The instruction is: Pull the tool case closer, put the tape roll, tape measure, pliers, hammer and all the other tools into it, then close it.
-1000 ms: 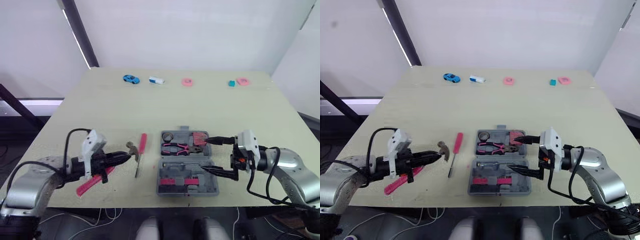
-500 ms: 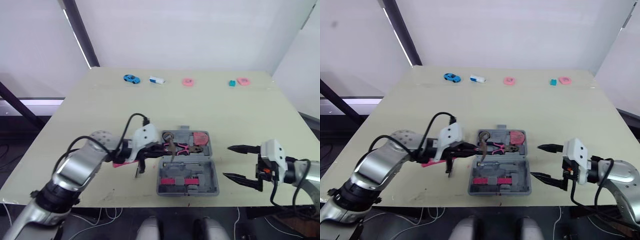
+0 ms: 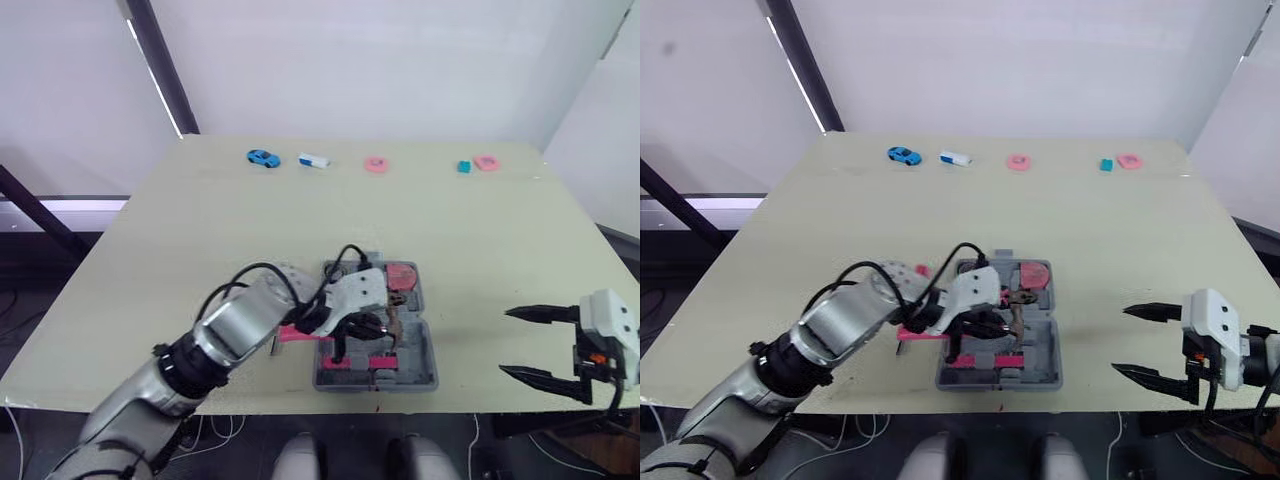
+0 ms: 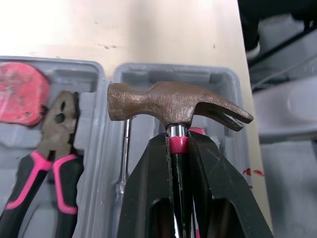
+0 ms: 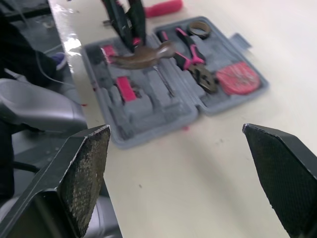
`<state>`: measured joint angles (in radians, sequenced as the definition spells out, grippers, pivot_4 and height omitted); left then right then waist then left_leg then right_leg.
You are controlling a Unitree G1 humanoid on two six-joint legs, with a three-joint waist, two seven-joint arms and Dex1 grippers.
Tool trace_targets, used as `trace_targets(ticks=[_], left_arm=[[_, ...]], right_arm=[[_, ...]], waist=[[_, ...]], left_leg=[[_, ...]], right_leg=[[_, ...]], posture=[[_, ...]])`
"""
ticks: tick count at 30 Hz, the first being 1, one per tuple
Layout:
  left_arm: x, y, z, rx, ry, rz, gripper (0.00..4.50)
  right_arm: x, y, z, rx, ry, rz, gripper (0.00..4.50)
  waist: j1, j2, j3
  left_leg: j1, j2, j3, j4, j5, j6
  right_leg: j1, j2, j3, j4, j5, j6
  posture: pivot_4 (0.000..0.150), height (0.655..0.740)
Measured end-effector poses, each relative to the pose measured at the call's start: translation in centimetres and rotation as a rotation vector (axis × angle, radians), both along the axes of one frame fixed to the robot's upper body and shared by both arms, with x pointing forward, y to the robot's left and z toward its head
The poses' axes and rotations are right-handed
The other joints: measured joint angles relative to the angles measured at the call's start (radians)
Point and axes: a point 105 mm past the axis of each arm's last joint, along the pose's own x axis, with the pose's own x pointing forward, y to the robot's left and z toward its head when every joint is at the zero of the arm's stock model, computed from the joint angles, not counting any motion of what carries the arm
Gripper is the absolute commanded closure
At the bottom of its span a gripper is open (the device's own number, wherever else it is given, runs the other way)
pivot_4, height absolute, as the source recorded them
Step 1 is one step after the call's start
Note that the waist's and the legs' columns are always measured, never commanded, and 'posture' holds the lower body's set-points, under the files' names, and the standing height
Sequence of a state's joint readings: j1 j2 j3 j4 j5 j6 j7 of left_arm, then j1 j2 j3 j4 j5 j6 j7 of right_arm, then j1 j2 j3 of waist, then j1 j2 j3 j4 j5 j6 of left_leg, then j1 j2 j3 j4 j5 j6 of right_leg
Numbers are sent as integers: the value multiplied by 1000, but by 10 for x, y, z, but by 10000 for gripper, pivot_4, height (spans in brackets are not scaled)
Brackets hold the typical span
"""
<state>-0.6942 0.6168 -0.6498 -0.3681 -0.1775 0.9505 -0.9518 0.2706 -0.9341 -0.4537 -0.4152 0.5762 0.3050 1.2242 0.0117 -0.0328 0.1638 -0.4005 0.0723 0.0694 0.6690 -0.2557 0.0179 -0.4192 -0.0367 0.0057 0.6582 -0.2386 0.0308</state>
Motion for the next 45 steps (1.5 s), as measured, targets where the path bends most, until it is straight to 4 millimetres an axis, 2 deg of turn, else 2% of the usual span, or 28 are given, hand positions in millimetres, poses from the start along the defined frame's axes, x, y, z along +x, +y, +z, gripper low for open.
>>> trace_targets(ticks=[3, 8, 11, 14, 30, 45], left_arm=[[-2, -8, -2, -5, 11, 1, 44945], [5, -38, -1, 7, -26, -17, 44945], [6, -45, 0, 24, -40, -34, 44945], [8, -51, -8, 44, -38, -20, 44945], [12, -55, -39, 124, -24, -7, 44945], [14, -60, -41, 131, -30, -44, 44945]], right_arm=[[-1, 0, -2, 0, 8, -1, 0], [-4, 2, -1, 3, -1, -8, 0], [-5, 3, -2, 4, -1, -9, 0], [-6, 1, -2, 4, -1, -19, 0], [-8, -6, 2, -14, -9, -37, 0], [-12, -6, -3, -7, 4, -60, 0]], waist=[[2, 0, 0], [4, 0, 0], [-1, 0, 0], [1, 0, 0], [2, 0, 0], [2, 0, 0]], left_leg=[[0, 0, -1, 0, 0, 0], [-1, -4, -3, 2, 0, 0], [0, -5, -3, 1, 0, 0], [0, -5, -4, 1, 0, 0], [-1, -7, -6, 1, 0, 0], [-1, -7, -7, 1, 0, 0]], right_leg=[[0, 4, 5, 0, 0, 0], [3, 8, 15, 0, -2, 2], [3, 8, 17, 0, -2, 3], [3, 8, 16, 1, -2, 3], [3, 8, 16, 1, -2, 3], [4, 8, 16, 1, -2, 3]], posture=[[1500, 7400], [1500, 7400], [1500, 7400], [1500, 7400], [1500, 7400], [1500, 7400]])
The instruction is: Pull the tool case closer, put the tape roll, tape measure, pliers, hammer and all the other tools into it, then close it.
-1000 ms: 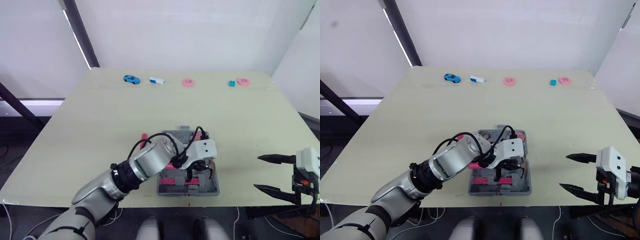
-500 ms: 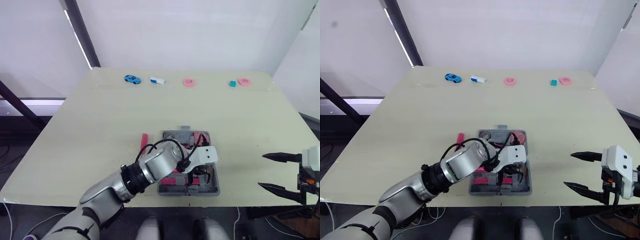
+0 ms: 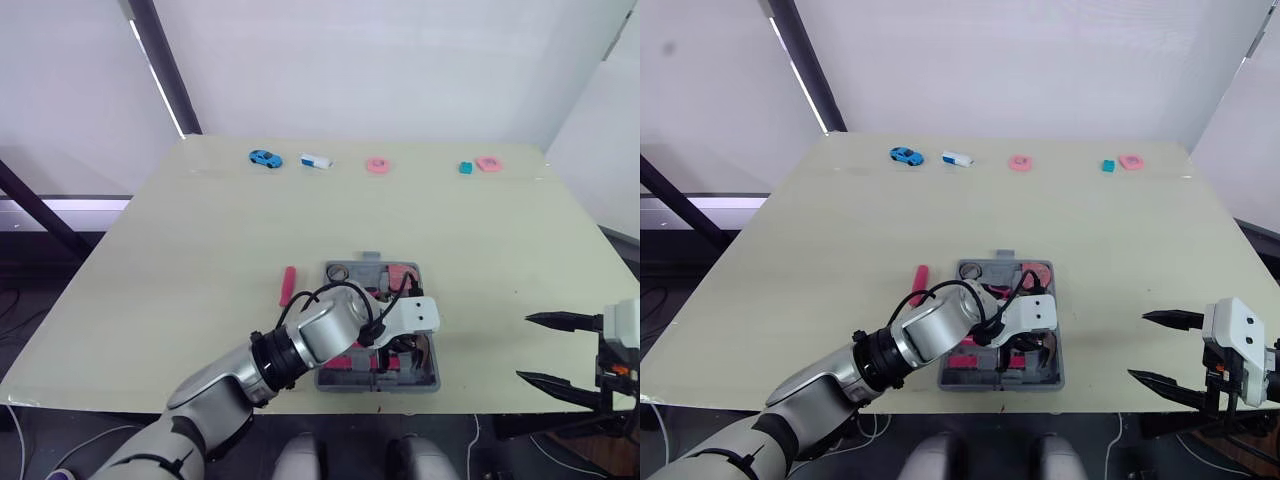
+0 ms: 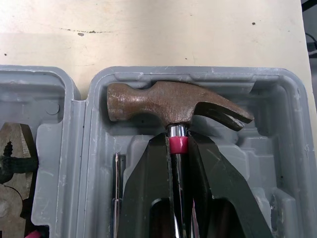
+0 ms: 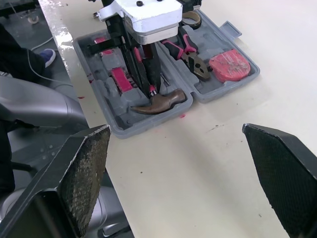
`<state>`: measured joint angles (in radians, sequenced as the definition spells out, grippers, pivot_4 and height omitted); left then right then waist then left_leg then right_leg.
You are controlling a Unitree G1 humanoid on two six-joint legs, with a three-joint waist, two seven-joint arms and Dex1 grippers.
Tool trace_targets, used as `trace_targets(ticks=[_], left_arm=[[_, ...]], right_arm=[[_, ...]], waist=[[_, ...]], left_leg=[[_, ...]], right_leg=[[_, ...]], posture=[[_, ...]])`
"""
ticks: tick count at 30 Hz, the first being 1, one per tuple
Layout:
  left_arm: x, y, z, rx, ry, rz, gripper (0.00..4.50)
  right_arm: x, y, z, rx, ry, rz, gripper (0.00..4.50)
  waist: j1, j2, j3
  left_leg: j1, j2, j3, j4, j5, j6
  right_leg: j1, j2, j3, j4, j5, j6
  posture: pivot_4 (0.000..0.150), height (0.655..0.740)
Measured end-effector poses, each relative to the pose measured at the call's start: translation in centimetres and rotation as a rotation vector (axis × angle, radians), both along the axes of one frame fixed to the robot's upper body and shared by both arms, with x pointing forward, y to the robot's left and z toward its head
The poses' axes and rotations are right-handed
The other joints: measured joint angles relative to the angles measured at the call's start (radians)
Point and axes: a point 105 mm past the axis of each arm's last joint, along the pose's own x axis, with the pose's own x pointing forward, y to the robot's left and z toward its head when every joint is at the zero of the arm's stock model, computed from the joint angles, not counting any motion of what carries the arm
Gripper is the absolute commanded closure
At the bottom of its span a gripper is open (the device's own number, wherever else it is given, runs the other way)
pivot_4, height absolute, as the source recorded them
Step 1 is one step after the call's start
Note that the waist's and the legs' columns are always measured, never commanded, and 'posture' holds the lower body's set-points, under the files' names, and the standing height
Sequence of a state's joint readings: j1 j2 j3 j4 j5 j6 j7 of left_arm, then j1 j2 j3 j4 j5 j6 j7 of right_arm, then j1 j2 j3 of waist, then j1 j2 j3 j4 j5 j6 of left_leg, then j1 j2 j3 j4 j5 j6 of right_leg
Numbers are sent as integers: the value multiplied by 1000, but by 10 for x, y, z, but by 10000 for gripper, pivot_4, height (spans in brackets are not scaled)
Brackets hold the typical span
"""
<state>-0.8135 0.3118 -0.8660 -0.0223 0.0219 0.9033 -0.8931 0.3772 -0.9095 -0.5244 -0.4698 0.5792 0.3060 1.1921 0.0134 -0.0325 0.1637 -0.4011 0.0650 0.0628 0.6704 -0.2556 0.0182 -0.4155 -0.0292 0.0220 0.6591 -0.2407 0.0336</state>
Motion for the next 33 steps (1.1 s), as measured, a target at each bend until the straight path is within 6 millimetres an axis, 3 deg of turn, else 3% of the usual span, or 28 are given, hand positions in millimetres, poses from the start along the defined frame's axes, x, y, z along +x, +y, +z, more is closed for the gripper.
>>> trace_targets(ticks=[3, 4, 9, 16, 21, 24, 29, 33], left_arm=[[1, 0, 0, 6, -4, -7, 44945], [2, 1, 0, 8, -4, -9, 34368], [3, 4, 3, 5, 3, -2, 14084], [8, 21, 46, -162, 53, -17, 14084], [0, 36, 46, -288, 131, -46, 14084], [-8, 52, 32, -371, 180, -65, 22191], [-8, 61, 14, -422, 170, -58, 44433], [-4, 69, -3, -413, 147, -30, 44433]], right_arm=[[-1, 1, 0, 2, 0, 0, 0], [-1, 1, -1, 3, 3, -2, 0], [-2, 0, -2, 4, 4, -5, 0], [-2, 0, -2, 6, 2, -9, 0], [0, 0, 0, 6, -10, -11, 0], [1, -1, -1, 14, -14, -25, 0], [2, 0, 0, 17, -21, -24, 0], [1, 0, -1, 20, -18, -25, 0]], waist=[[0, 0, 0], [0, 0, 0], [-1, 0, 0], [-1, 1, 0], [-3, 1, -1], [-4, 2, -1], [3, 2, -1], [1, 2, -1]], left_leg=[[0, 0, 0, 0, 0, 0], [0, 0, 0, 0, 0, 0], [0, 0, 0, 0, 0, 0], [0, 0, 0, 0, 0, 0], [1, 0, 0, 0, 0, 0], [2, 0, 0, 0, 0, 0], [1, -2, -2, 1, 0, 0], [2, -2, -1, 1, 0, 0]], right_leg=[[0, 0, 0, 0, 0, 0], [0, 0, 0, 0, 0, 0], [0, 0, 0, 0, 0, 0], [0, 0, 0, 1, 0, 0], [0, 0, 0, 1, 1, 0], [0, 0, 0, 2, 2, -1], [3, 0, 1, 1, 0, -1], [3, 0, 2, 1, 0, -1]], posture=[[1500, 7400], [1500, 7400], [1500, 7400], [1500, 7400], [1500, 7400], [1500, 7400], [1500, 7400], [1500, 7400]])
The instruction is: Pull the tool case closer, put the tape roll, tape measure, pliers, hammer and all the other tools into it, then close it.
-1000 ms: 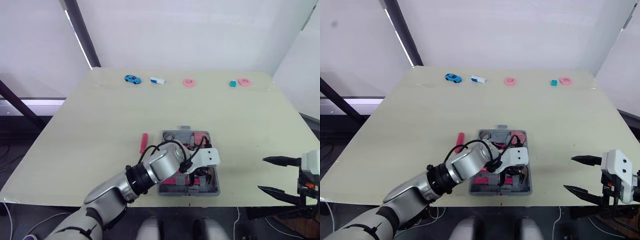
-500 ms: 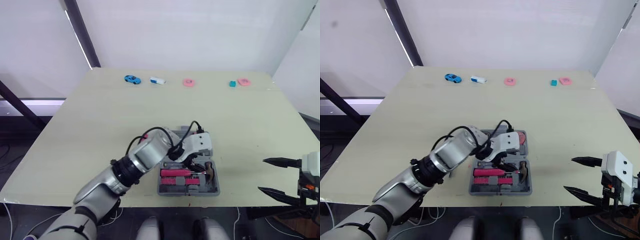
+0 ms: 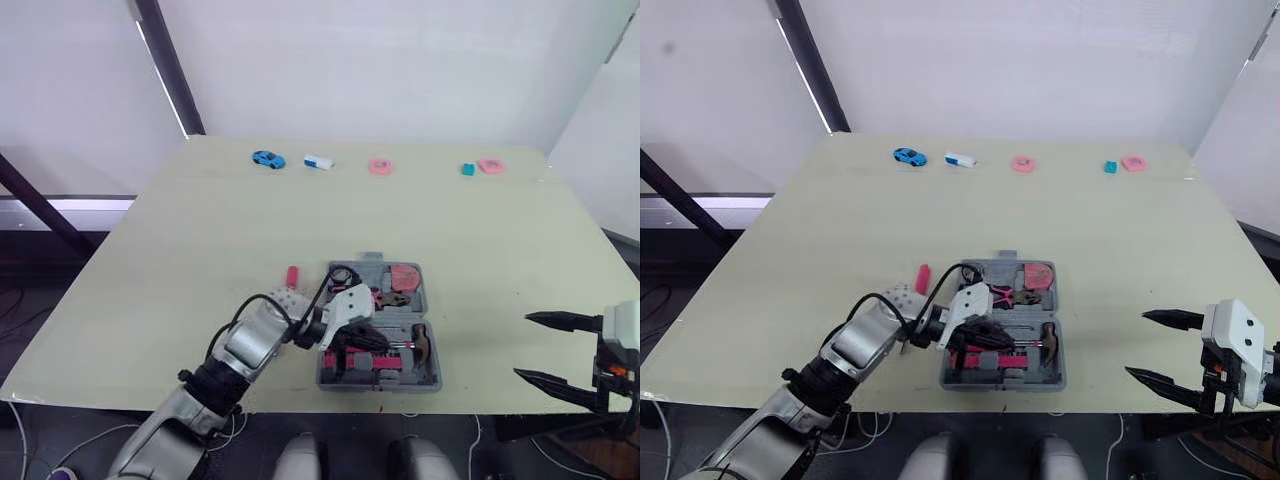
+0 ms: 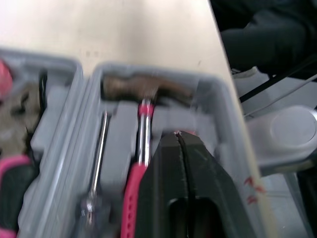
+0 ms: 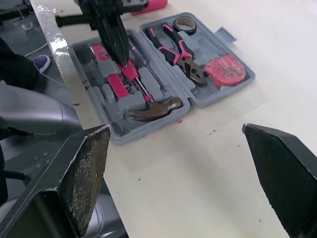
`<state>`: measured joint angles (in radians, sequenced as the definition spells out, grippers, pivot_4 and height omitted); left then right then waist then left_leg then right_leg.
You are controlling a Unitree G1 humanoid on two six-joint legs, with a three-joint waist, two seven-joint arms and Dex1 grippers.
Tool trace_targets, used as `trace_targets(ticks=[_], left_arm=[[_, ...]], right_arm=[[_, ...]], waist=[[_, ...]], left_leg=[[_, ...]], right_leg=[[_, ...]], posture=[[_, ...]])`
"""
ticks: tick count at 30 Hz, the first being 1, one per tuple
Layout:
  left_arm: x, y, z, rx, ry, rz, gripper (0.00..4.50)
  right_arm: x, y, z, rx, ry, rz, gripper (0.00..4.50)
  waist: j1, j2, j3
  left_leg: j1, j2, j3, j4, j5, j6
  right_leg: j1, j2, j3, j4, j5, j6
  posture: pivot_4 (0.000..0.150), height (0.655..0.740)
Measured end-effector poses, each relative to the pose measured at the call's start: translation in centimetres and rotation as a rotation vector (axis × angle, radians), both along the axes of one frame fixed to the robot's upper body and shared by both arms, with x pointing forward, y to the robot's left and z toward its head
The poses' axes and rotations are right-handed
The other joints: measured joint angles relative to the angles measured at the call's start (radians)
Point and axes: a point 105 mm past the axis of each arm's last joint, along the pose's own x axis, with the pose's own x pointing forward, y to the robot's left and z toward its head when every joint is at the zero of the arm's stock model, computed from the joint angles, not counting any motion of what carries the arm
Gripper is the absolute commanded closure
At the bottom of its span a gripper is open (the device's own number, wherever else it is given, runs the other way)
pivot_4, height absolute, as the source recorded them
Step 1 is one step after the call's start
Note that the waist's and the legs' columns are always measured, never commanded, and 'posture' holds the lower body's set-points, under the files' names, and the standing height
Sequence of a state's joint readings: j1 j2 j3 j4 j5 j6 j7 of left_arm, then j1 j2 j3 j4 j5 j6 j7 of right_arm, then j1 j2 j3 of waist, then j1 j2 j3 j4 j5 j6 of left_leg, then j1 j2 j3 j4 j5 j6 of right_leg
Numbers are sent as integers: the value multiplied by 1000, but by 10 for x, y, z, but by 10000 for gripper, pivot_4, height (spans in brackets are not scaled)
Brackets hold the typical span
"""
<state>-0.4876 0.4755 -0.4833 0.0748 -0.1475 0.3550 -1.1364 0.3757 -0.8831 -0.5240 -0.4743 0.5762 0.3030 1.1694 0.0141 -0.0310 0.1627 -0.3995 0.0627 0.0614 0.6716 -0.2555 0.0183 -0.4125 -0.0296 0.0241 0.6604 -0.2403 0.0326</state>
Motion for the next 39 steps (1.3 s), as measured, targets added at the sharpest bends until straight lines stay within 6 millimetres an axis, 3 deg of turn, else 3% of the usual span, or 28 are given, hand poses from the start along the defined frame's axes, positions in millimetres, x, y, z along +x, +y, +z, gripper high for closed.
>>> trace_targets(ticks=[15, 18, 21, 26, 28, 33, 38, 39], left_arm=[[9, 5, -29, 138, -163, -64, 44433], [9, 5, -34, 126, -164, -52, 44433], [8, 12, -33, 13, -106, 65, 44433], [4, 43, -29, -76, -16, 244, 44433], [12, 68, -17, -156, -23, 423, 44433], [19, 90, 22, -372, -66, 637, 44433], [5, 130, 25, -408, -117, 799, 44433], [2, 136, 23, -413, -111, 823, 42309]], right_arm=[[7, 9, 2, 20, -2, 34, 0], [10, 13, 2, 28, -6, 49, 0], [16, 22, -2, 98, -25, 23, 0], [30, 33, -9, 226, -61, -54, 0], [40, 44, -17, 282, -62, -98, 0], [62, 62, -30, 287, -81, -141, 0], [90, 65, -32, 320, -114, -192, 0], [93, 65, -33, 321, -109, -191, 0]], waist=[[-1, 4, -26], [-1, 6, -34], [-6, 7, -36], [-26, 6, -32], [-25, 8, -30], [-20, 10, -29], [-26, 9, -27], [-25, 9, -26]], left_leg=[[6, 0, 0, 0, 0, 0], [9, 0, 1, 0, 0, 0], [15, 1, 1, -2, 0, 0], [13, 3, 0, -4, 0, 0], [9, 3, -1, -3, 0, 0], [4, 0, 0, -2, 0, 0], [4, 0, 2, -3, 0, 0], [4, 0, 2, -3, 0, 0]], right_leg=[[5, 0, 1, 0, -2, 2], [6, 0, 1, 0, -2, 3], [10, 0, 2, 0, -3, 3], [7, 2, 3, 1, -3, 2], [3, 1, 4, 2, -2, 2], [1, -1, 3, 1, 0, -1], [0, -1, 3, 1, 0, -2], [0, -1, 2, 1, -1, -2]], posture=[[1500, 7400], [1500, 7400], [1500, 7400], [1500, 7400], [1500, 7400], [1500, 7400], [1500, 7400], [1500, 7400]])
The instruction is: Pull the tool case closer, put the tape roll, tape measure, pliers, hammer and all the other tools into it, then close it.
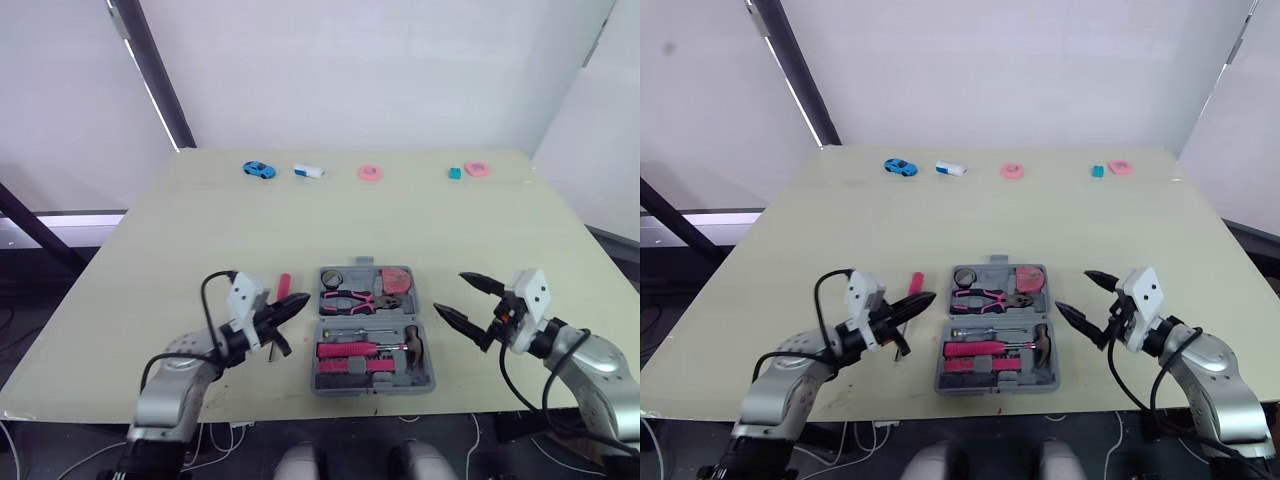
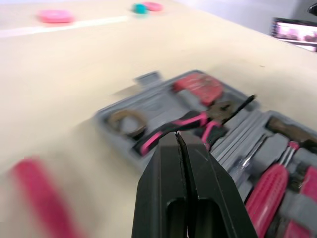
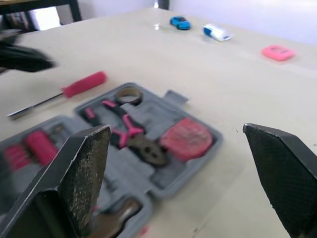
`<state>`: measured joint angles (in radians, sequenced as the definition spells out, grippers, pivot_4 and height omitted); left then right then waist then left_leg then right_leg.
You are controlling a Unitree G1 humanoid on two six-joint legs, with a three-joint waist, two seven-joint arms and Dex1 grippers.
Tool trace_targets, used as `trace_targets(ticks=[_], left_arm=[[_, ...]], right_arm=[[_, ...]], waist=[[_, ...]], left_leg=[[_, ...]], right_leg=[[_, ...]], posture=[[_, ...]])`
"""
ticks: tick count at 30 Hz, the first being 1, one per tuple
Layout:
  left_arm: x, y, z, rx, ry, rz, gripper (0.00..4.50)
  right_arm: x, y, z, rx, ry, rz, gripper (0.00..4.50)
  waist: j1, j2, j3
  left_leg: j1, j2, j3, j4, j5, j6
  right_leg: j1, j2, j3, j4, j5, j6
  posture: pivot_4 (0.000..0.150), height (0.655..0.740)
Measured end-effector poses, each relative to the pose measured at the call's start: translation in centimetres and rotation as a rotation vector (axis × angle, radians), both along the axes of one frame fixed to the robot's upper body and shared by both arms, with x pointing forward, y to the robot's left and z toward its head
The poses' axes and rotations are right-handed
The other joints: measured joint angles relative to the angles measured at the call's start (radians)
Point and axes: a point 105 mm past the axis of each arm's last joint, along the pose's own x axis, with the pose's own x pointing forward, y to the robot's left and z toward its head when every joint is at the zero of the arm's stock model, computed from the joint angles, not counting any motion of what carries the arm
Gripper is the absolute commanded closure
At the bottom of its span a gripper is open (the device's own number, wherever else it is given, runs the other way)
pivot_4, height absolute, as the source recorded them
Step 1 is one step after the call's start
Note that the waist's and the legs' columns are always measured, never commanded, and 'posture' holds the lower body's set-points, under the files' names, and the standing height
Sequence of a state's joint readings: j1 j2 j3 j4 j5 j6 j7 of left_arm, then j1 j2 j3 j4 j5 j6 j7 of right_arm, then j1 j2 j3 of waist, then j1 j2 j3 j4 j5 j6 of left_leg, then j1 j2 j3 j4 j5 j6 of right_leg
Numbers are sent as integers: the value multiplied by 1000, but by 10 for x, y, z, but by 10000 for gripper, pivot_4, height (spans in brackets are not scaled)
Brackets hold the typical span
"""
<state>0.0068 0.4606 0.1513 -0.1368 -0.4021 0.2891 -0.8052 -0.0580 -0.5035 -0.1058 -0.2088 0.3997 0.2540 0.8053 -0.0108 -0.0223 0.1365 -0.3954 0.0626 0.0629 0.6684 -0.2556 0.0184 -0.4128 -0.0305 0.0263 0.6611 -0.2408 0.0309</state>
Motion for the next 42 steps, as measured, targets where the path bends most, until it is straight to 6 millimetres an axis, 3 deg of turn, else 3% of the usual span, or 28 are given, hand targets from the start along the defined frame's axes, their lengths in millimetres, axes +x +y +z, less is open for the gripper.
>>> trace_targets(ticks=[2, 5, 8, 9, 11, 16, 22, 26, 30, 36, 39, 42], left_arm=[[-11, 18, -4, -40, 26, 42, 35963], [-20, 27, -6, -58, 37, 52, 25215], [-38, 44, -17, -37, 83, 75, 13577], [-47, 54, -23, -23, 110, 99, 6427], [-57, 66, -28, -12, 136, 121, 414], [-84, 96, -38, 15, 199, 190, 414], [-88, 96, -40, 14, 209, 197, 414], [-76, 90, -33, 32, 160, 248, 414], [-62, 81, -28, 49, 137, 278, 414], [-14, 51, -3, 41, 92, 314, 414], [9, 34, 2, 89, 103, 362, 414], [23, 30, -2, 116, 137, 431, 414]], right_arm=[[3, -5, -8, 3, 16, 14, 0], [0, -14, -16, -18, 29, 27, 0], [-16, -46, -31, -83, 80, 9, 0], [-25, -62, -37, -102, 113, -21, 0], [-41, -81, -44, -102, 154, -56, 0], [-73, -123, -48, -114, 217, -155, 0], [-78, -125, -49, -99, 222, -145, 0], [-69, -121, -40, -97, 178, -143, 0], [-62, -100, -25, -87, 130, -66, 0], [-54, -23, 11, -46, 37, 221, 0], [-55, 0, 29, -58, 2, 319, 0], [-57, 7, 34, -62, 4, 351, 0]], waist=[[4, 0, 1], [6, 1, 2], [8, 1, 3], [8, 0, 3], [6, 0, 4], [0, -1, 7], [-1, -1, 9], [1, -1, 10], [1, 0, 10], [3, -1, 11], [4, -1, 12], [7, -4, 13]], left_leg=[[0, 0, 0, 0, 0, 0], [-1, 0, 1, 0, 0, 0], [-1, -1, 1, 0, 0, 0], [-1, 0, 1, -1, 0, 0], [-1, 0, 1, -1, 0, 0], [1, 1, -1, -1, -1, 0], [0, 6, 0, -1, -1, 0], [-1, 6, 1, -2, -1, 0], [-1, 6, 1, -2, -1, 0], [-1, 3, 1, 0, -1, 0], [-2, 1, 0, -1, -1, 0], [-4, 0, 0, -1, -1, 0]], right_leg=[[0, 0, -1, 0, 0, 0], [0, -1, 0, -1, 0, 0], [0, -2, 0, -3, -1, 1], [0, -2, 0, -3, -1, 1], [-1, -2, -1, -2, -1, 1], [-1, -4, 0, -3, -4, 5], [-4, -4, 0, -3, -3, 5], [-4, -4, 1, -3, -3, 4], [-4, -3, 1, -3, -3, 4], [-3, -2, 0, -1, -3, 4], [-3, -2, 1, -1, -1, 1], [-3, -2, 0, -2, 0, 3]], posture=[[1500, 7400], [1500, 7400], [1500, 7400], [1500, 7400], [1500, 7400], [1500, 7400], [1500, 7400], [1500, 7400], [1500, 7400], [1500, 7400], [1500, 7400], [1500, 7400]])
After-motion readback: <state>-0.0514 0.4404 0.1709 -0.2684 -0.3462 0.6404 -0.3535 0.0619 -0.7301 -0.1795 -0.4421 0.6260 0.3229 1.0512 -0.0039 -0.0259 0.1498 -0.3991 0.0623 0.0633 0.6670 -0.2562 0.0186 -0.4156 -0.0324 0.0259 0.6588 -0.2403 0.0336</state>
